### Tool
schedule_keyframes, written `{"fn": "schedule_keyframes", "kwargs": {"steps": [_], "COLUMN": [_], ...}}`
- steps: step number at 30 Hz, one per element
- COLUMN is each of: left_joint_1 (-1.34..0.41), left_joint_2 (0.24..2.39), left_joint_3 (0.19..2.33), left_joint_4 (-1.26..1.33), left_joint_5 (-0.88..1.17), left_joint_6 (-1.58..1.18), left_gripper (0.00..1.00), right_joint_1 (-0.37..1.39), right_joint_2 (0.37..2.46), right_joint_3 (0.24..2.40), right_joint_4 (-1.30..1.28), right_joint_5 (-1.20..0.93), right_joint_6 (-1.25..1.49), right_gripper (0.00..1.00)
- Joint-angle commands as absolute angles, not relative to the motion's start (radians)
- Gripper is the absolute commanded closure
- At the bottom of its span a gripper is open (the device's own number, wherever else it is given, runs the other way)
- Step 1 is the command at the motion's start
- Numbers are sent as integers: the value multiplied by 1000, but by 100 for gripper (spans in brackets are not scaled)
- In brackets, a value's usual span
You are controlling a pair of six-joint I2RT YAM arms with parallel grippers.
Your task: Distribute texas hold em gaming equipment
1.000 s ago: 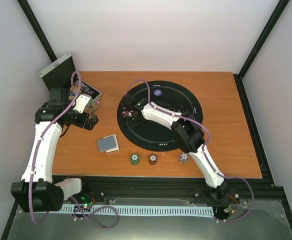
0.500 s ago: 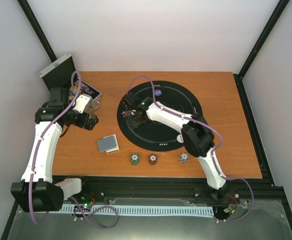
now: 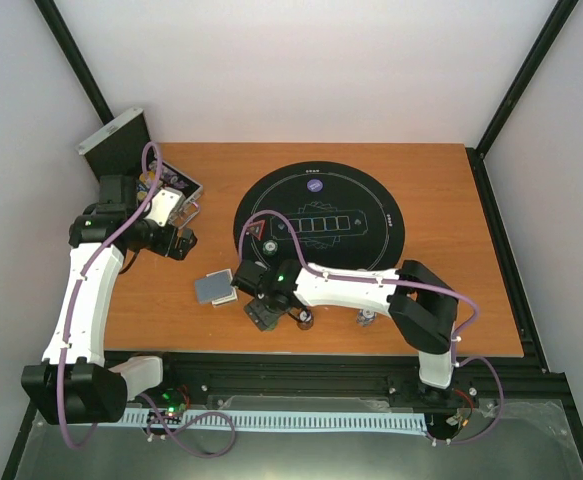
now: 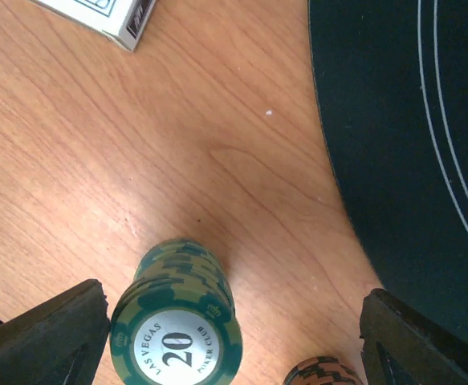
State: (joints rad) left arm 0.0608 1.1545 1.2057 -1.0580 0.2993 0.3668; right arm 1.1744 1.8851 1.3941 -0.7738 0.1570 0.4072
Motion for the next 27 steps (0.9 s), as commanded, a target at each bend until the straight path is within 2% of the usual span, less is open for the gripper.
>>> {"fn": "schedule_keyframes", "kwargs": {"steps": [1, 12, 27], "left_joint_1": [66, 65, 66], "left_joint_2": [1145, 1142, 1137], "left_joint_3": [1247, 1256, 1246], "left_joint_4": [-1082, -1085, -1082], "left_joint_5": [311, 310, 307], "left_joint_6": [371, 374, 373], "left_gripper": [0, 0, 0], "right_joint_1": [1195, 1199, 1200], "right_joint_2": [1896, 1944, 1931], "right_joint_3": [1381, 1378, 1370], "right_joint_4": [-744, -721, -712], "right_joint_5": [150, 128, 143], "right_joint_6": [460, 451, 459], "right_gripper": [15, 22, 50]}}
